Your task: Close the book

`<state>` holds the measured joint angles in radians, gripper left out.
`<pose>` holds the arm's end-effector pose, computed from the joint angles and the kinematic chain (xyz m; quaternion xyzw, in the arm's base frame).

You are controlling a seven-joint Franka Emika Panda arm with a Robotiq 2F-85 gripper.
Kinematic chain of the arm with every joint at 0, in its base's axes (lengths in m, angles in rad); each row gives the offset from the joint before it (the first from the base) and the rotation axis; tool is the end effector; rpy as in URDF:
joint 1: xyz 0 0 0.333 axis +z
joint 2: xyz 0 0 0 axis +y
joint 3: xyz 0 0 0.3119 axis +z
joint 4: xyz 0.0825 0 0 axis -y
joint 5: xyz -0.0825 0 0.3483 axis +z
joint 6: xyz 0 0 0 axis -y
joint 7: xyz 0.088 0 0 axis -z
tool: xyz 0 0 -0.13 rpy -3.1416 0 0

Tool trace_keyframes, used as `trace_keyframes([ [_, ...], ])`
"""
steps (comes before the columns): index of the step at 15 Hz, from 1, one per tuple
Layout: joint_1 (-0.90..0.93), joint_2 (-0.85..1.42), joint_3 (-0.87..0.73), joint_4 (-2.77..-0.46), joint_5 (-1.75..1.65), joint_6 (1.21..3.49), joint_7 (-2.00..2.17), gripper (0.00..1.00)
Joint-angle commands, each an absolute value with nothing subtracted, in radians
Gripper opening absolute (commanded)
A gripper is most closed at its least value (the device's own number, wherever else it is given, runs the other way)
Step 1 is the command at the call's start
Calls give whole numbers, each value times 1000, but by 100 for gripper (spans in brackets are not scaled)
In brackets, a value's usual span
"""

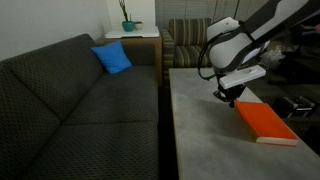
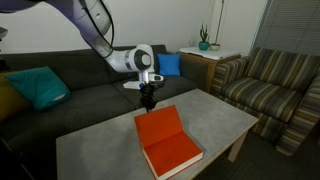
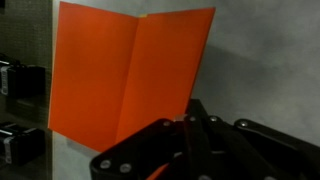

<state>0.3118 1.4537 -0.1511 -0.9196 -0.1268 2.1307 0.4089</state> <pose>0.6658 0.1332 -0.0462 0.9844 -0.0258 -0.0728 0.1581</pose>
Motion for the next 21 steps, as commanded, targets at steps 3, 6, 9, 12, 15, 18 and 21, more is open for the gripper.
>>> trace_keyframes([
  [3, 352, 1341, -255, -1050, -152, 2088, 564, 0],
  [6, 365, 1296, -288, -1138, -140, 2081, 638, 0],
  [9, 355, 1269, -288, -1229, -120, 2094, 689, 0],
  [12, 325, 1278, -270, -1313, -87, 2121, 726, 0],
  [15, 306, 1294, -268, -1386, -51, 2140, 748, 0],
  [18, 275, 1314, -255, -1428, -75, 2131, 786, 0],
  [21, 255, 1324, -248, -1451, -74, 2128, 803, 0],
])
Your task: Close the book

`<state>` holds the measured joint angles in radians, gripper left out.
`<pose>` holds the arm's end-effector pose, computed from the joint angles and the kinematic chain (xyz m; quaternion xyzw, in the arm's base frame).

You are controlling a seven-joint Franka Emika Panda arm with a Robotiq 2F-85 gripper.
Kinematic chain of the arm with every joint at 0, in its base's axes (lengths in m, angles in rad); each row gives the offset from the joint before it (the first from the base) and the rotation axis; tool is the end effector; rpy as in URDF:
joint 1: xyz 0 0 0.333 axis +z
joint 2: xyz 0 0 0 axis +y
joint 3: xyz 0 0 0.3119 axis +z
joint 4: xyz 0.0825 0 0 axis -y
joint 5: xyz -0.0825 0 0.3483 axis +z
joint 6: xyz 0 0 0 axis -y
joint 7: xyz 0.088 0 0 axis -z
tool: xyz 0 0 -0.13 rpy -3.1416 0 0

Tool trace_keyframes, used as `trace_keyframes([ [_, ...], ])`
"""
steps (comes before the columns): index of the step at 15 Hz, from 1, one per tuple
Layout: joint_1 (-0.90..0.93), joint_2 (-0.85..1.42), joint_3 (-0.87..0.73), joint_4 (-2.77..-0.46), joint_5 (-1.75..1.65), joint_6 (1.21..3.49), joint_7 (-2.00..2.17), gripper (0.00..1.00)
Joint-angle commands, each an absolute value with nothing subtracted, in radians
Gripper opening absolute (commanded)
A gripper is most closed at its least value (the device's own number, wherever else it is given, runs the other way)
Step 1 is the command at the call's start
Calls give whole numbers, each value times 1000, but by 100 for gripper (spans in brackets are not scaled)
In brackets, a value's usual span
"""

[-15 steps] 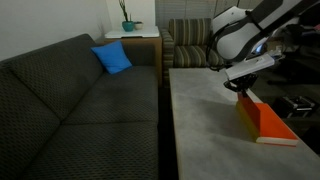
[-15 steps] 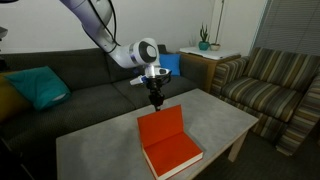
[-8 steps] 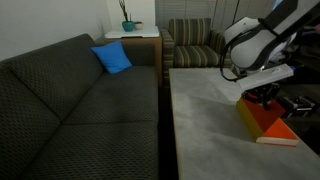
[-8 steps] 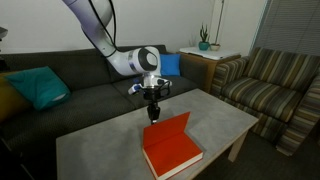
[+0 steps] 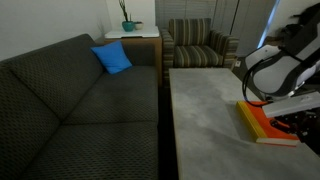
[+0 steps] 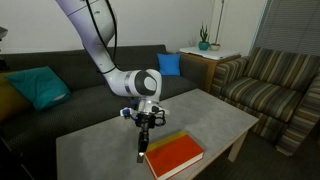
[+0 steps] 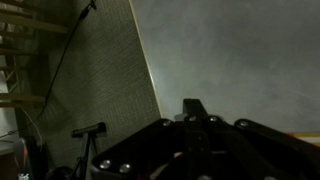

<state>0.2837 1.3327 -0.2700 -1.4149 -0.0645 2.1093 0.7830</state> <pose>0.5432 -0.0028 -0.0994 0.8977 -0.2774 -0.2022 0.2763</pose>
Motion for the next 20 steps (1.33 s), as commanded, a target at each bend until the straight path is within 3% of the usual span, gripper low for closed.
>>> trace_keyframes([
  [1, 252, 1320, -245, -1457, -74, 2132, 805, 0],
  [5, 240, 1199, -196, -1528, -53, 2194, 752, 0],
  [6, 237, 1155, -177, -1556, -50, 2223, 727, 22],
  [7, 240, 1107, -165, -1588, -55, 2256, 707, 1],
  [13, 240, 858, -117, -1722, -62, 2307, 592, 0],
  [14, 245, 824, -117, -1735, -68, 2292, 582, 26],
  [15, 248, 792, -118, -1750, -74, 2283, 571, 27],
  [20, 241, 695, -102, -1795, -78, 2271, 511, 62],
])
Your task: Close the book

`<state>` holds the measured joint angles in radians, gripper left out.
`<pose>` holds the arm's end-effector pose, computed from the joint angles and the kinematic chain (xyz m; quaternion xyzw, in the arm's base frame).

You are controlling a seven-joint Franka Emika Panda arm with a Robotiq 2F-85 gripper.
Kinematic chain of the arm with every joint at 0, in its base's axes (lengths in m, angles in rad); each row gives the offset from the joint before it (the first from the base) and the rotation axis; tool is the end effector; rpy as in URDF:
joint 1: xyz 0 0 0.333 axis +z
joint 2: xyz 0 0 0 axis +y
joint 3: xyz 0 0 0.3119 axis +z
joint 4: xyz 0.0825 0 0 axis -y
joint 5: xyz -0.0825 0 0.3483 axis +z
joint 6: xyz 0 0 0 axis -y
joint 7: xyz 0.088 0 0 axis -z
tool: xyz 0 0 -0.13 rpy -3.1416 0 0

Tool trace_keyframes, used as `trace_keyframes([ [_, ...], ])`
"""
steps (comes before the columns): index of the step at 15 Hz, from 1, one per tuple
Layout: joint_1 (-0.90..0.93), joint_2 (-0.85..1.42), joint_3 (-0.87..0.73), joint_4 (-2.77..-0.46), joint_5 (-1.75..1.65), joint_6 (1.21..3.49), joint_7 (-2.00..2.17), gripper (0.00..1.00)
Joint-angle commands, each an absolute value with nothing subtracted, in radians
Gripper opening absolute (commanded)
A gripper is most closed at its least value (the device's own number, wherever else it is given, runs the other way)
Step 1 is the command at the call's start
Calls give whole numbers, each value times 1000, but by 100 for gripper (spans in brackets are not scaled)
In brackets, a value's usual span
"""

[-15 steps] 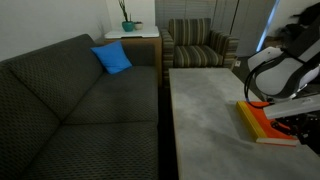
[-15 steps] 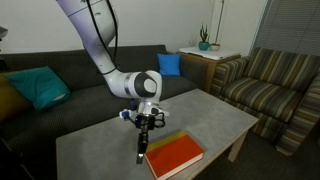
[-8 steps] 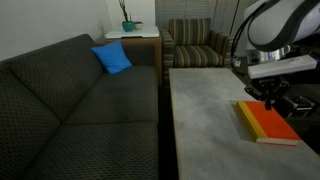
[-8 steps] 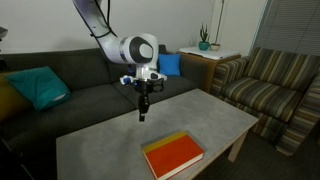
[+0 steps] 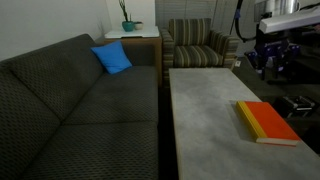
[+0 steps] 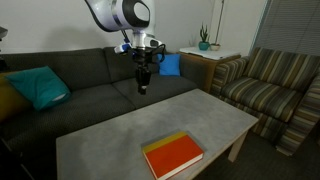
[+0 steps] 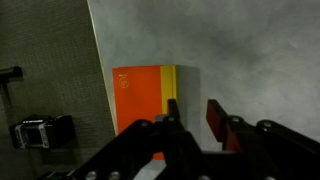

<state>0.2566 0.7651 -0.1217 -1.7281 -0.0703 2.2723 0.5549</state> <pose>0.6046 0.0825 0.1302 0.9772 -0.1698 -0.0789 0.1004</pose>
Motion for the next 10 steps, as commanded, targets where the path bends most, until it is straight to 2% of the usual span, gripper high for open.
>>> trace_keyframes([
  [1, 238, 685, -98, -1800, -74, 2271, 501, 68],
  [4, 232, 669, -89, -1806, -69, 2268, 479, 89],
  [6, 225, 673, -81, -1800, -63, 2263, 461, 99],
  [7, 244, 708, -98, -1762, -77, 2270, 505, 84],
  [9, 242, 708, -95, -1762, -76, 2270, 496, 98],
  [10, 242, 708, -94, -1762, -76, 2270, 494, 99],
])
